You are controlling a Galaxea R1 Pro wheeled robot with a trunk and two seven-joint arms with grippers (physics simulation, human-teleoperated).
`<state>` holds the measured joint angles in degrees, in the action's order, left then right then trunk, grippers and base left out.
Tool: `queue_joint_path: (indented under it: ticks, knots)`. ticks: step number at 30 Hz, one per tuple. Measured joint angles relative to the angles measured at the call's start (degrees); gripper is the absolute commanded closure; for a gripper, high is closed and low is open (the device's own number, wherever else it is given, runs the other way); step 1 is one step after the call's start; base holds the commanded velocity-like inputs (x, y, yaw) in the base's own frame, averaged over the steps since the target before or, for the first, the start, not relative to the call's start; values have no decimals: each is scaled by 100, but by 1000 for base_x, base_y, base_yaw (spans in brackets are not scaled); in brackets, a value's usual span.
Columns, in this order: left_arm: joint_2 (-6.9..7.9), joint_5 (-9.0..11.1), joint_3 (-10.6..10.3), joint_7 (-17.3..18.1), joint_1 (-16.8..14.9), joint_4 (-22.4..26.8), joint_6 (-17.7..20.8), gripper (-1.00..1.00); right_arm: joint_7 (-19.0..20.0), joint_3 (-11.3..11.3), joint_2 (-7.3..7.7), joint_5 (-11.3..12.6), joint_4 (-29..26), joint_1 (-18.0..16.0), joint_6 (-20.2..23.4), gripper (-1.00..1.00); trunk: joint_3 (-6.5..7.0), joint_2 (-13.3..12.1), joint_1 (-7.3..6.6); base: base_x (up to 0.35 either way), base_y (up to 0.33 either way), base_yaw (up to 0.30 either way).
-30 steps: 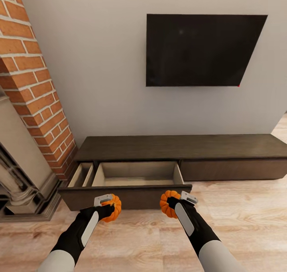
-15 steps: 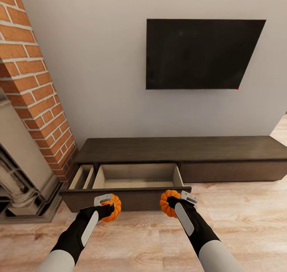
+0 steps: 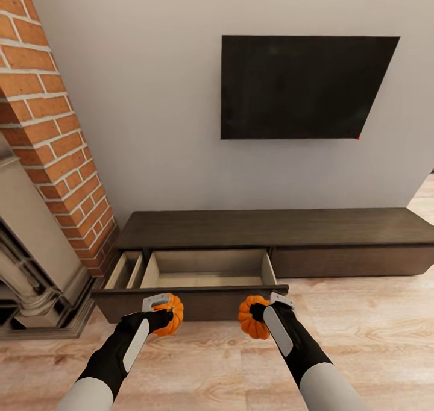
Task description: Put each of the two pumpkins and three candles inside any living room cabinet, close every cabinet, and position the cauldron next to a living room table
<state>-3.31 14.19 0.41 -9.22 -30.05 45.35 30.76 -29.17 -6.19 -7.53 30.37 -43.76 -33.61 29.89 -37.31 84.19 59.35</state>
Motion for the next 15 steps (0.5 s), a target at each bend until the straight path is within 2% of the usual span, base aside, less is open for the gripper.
queue_joint_path:
  ticks: [2, 5, 11, 15]
  knots:
    - [-1, 5, -1, 6, 0, 0, 9, 100, 5, 10, -4, -19, -14, -7, 232, 100, 36, -80, -44, 0, 0, 0]
    - [-8, 6, -11, 10, 1, -1, 33, 100, 10, 13, -5, -20, -30, -10, 336, 100, 90, -200, -110, 0, 0, 0]
    - [6, 13, 7, 26, 1, 50, 559, 100, 35, 17, -6, -1, -43, -11, 423, 100, 198, -441, -242, 0, 0, 0]
    - [13, 14, 10, 29, -1, 143, 662, 100, 395, 19, -7, 37, -46, -12, 507, 100, 270, -601, -330, 0, 0, 0]
